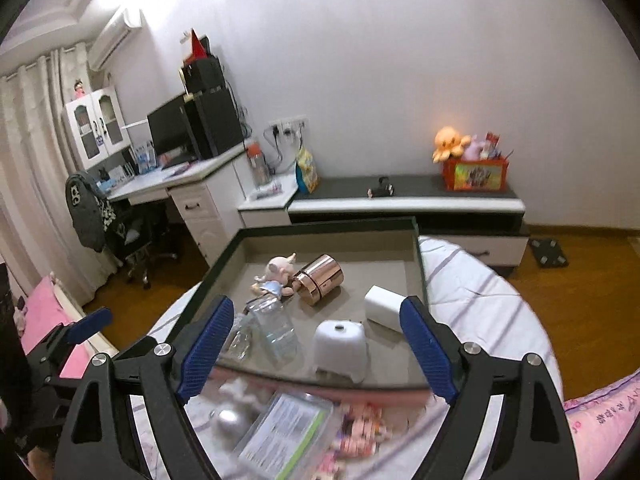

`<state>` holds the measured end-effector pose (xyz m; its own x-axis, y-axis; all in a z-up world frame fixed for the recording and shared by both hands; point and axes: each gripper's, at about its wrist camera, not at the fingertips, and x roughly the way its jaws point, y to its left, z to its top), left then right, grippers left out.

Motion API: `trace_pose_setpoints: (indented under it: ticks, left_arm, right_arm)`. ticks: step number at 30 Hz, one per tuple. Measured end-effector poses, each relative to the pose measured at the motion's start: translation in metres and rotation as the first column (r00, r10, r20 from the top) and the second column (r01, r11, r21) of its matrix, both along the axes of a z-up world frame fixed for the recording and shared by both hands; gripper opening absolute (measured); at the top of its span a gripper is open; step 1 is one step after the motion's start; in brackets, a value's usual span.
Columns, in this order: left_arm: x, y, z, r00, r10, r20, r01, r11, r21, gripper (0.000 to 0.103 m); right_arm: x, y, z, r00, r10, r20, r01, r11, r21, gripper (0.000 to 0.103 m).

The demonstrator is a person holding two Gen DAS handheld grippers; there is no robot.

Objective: Organize rigid objects
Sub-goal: 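Withdraw both grippers from the box back over the bed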

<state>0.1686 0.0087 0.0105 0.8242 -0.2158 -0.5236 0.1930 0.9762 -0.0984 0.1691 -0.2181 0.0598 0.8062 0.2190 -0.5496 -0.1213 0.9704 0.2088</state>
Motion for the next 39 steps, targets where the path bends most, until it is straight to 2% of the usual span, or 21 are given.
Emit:
trace_pose_setpoints:
  ticks: [5,9,11,26,39]
  left_arm:
    - [-0.036,0.0,0.0,1.0,0.003,0.015,-0.003,1.0,0.003,0.103]
    - [-0.057,-0.004,0.0,1.0,0.002,0.02,-0.002,1.0,-0.001,0.103]
    - [-0.067,-0.005,-0.001,1.0,0.005,0.024,-0.005,1.0,-0.004,0.103]
    - [-0.097,0.002,-0.012,0.999,0.043,-0.005,-0.043,0.999,-0.013,0.103]
    - [-0.109,0.007,-0.014,0.999,0.054,-0.008,-0.054,0.998,-0.015,0.103]
  right_arm:
    - [-0.045,0.006,0.008,0.999,-0.016,0.049,0.018,0.999,-0.045,0.086]
    - [-0.07,0.006,0.01,0.997,-0.008,0.072,0.011,0.999,-0.033,0.087]
    - [-0.079,0.004,0.008,0.997,-0.011,0.078,0.012,1.0,-0.016,0.103]
    - [-0.119,-0.003,-0.023,0.999,-0.024,0.032,0.022,0.999,0.039,0.103]
    - [-0.126,-0.002,-0.028,0.999,-0.028,0.017,0.027,0.999,0.03,0.103]
